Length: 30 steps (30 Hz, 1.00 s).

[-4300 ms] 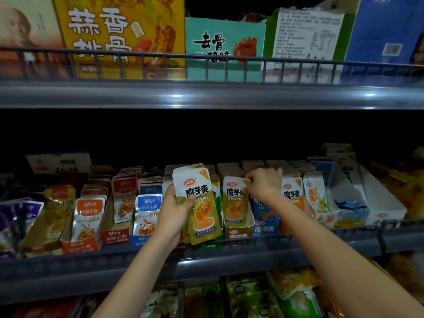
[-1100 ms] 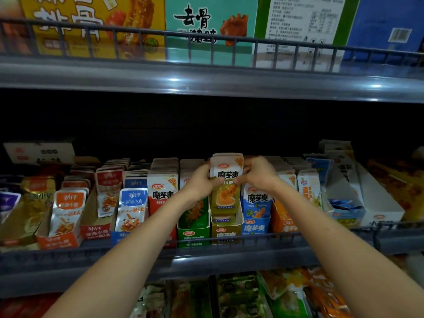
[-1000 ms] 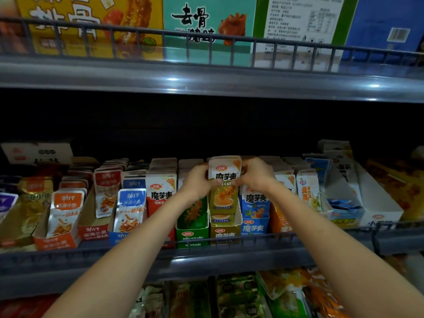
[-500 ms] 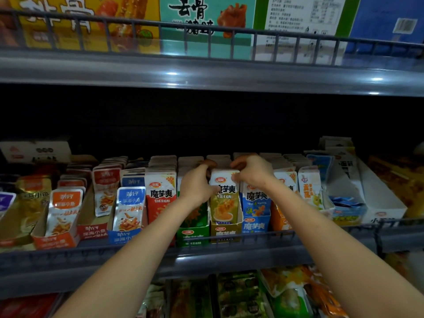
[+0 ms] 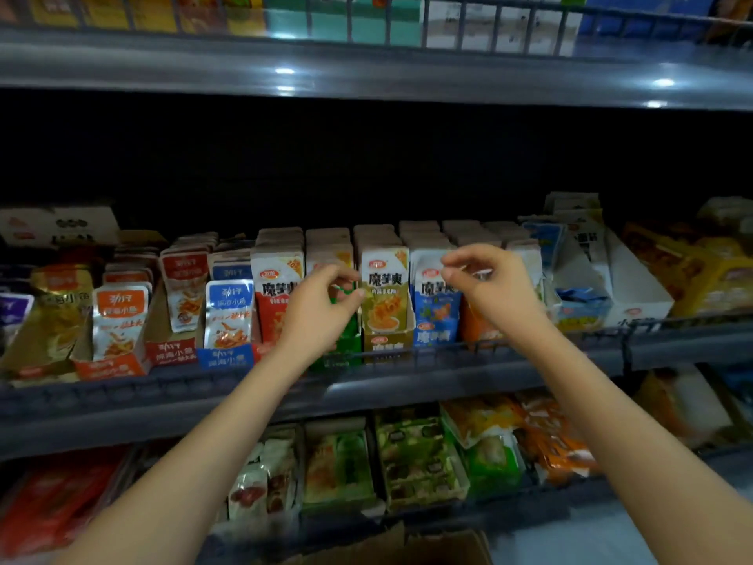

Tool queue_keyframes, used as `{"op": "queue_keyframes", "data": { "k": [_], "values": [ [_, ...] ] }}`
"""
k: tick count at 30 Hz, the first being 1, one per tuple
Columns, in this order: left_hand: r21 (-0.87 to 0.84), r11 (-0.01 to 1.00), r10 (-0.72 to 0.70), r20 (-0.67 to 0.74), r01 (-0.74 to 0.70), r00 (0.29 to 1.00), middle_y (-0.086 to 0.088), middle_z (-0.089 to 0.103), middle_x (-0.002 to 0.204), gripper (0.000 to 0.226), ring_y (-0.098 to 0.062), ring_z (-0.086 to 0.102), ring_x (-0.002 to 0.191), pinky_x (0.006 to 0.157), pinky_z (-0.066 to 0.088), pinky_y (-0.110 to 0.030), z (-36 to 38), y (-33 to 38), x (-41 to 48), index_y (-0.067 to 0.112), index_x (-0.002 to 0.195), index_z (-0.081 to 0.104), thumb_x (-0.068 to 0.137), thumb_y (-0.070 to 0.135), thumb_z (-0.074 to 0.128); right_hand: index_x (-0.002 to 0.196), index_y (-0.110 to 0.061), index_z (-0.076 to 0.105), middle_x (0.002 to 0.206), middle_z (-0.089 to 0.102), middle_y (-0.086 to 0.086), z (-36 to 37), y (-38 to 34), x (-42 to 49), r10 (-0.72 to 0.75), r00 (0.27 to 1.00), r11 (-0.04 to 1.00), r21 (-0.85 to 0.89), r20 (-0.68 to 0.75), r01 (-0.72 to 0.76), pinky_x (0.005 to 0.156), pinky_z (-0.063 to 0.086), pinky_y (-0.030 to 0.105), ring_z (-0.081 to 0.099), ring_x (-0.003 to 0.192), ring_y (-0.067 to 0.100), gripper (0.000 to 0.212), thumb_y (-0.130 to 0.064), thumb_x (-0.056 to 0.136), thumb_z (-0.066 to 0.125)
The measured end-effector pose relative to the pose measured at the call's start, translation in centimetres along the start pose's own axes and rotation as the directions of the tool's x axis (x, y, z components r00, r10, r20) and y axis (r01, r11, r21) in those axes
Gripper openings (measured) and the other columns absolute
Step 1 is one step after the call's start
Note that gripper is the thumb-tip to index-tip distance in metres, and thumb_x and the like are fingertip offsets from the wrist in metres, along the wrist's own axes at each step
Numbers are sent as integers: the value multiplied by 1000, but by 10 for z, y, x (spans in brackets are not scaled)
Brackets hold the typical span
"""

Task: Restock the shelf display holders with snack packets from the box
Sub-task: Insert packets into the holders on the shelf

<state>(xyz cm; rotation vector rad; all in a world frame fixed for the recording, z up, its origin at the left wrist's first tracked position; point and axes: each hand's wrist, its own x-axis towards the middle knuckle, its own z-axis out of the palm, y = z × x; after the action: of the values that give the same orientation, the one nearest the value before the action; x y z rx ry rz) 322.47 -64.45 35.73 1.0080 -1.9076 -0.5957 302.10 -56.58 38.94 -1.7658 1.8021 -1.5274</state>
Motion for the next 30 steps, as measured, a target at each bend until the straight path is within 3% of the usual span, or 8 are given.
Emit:
{"op": "queue_keyframes", "data": {
  "k": [3,7,11,15,17,23,27,30],
  "values": [
    [-78,996,-42,55,46,998,7,63,88,12,-9,59,82,72,45,-14,-1,-5,-55,21,95,63,87,13,65,92,-19,69,85,65,-15,-2,9,-61,90,994,994,54,60,-93,68,45,7,58,74,-8,11,-10,85,68],
    [-61,982,-164,210,180,964,6,64,83,11,-6,60,78,71,46,-17,15,-34,-139,24,92,63,88,14,64,88,-13,71,77,67,-6,18,48,-148,261,943,961,40,209,-275,65,44,12,56,67,2,10,-5,82,70],
    [66,970,-244,319,235,916,15,61,85,14,1,57,79,67,41,-9,39,-78,-216,30,91,60,89,16,63,93,-21,69,88,68,-10,47,100,-229,460,800,883,-102,385,-458,70,48,12,61,80,-5,10,-15,85,69],
    [132,910,-412,402,394,817,16,58,90,10,-3,58,86,68,42,-7,61,-120,-272,27,100,58,93,18,58,92,-22,68,83,65,-10,81,149,-293,635,665,763,-187,393,-619,71,45,16,59,77,-2,9,-16,86,69],
    [183,879,-475,398,440,785,13,60,92,12,-10,60,91,69,43,-10,70,-142,-295,25,103,59,94,18,57,99,-20,69,85,64,-11,100,172,-320,689,613,716,-227,388,-660,71,43,15,59,80,2,12,-19,87,68],
    [479,814,-436,129,329,891,-17,65,111,39,-42,60,101,84,49,-48,84,-216,-349,7,109,66,83,28,45,114,-14,62,100,63,-4,171,222,-374,775,496,606,-236,391,-760,89,48,26,60,99,14,26,-19,89,65],
    [557,767,-471,150,319,869,-20,55,131,43,-42,50,120,97,40,-54,88,-260,-363,8,124,60,87,26,47,103,-15,64,101,65,1,228,247,-394,824,366,506,-271,433,-819,87,49,29,61,103,19,12,-17,92,61],
    [564,787,-432,213,250,877,-15,53,134,46,-34,45,127,106,31,-49,89,-283,-376,11,128,57,91,31,39,125,-12,59,127,59,4,266,261,-406,769,375,603,-394,517,-694,89,44,24,55,119,22,35,-25,93,60]
  ]
}}
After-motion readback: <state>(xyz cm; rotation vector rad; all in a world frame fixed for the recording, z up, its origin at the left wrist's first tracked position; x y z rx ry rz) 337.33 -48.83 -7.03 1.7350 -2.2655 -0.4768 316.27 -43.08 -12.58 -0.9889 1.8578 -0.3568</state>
